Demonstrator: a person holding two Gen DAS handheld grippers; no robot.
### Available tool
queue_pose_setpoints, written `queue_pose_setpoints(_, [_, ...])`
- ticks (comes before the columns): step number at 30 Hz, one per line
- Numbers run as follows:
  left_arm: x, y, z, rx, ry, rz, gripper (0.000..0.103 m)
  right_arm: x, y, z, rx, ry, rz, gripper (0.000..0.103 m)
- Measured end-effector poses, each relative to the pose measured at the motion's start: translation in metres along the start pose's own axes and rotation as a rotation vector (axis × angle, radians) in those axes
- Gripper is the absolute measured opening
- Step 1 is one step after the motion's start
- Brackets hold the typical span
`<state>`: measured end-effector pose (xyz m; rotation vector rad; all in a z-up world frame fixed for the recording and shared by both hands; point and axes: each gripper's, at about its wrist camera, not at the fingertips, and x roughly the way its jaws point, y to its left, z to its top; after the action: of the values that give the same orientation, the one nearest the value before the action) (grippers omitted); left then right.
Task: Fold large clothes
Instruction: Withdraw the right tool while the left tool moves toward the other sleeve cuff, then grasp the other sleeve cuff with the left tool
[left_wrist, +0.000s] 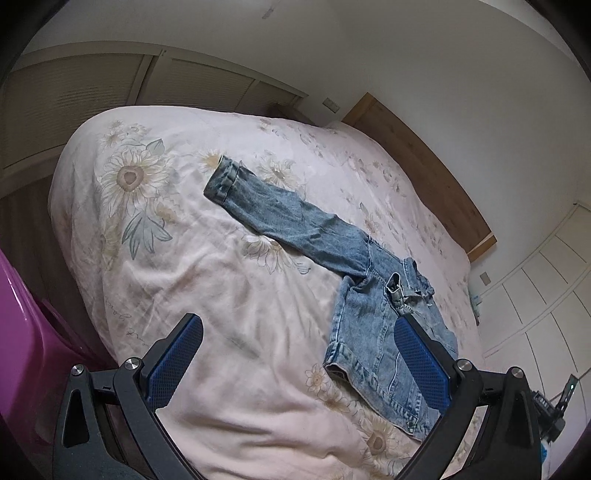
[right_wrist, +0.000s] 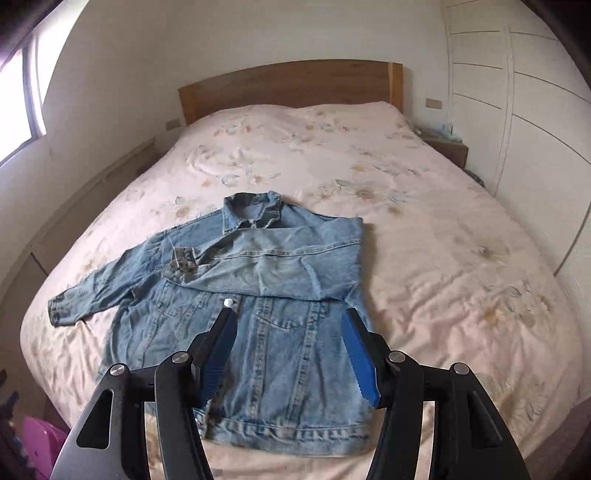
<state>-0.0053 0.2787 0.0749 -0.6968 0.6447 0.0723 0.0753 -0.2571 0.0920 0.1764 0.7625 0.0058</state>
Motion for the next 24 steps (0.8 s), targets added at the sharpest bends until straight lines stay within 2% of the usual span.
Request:
queue_pose_setpoints(5, [0.024,-0.003,0.027,-0.023,0.006,0.033,0.102,-0.014,-0.030,-0.020,0.018,-0.012,-0.034,0.060])
queue_pose_setpoints(13, [0.096,0.014,0.070,-0.088,0.062,0.061,0.102,-0.010,-0.087,-0.043,0.085,0.016,-0.139,0.061])
queue_pose_setpoints(17, [0.134,0.033,0.085,-0.166,0.090,0.050,0.102,-0.001,-0.106,-0.047,0.140,0.030,-0.179,0.061])
queue_pose_setpoints(24, [0.202,0.077,0.101,-0.329,0.103,0.015,0.101,0.026,-0.113,-0.052,0.174,0.097,-0.226,0.061])
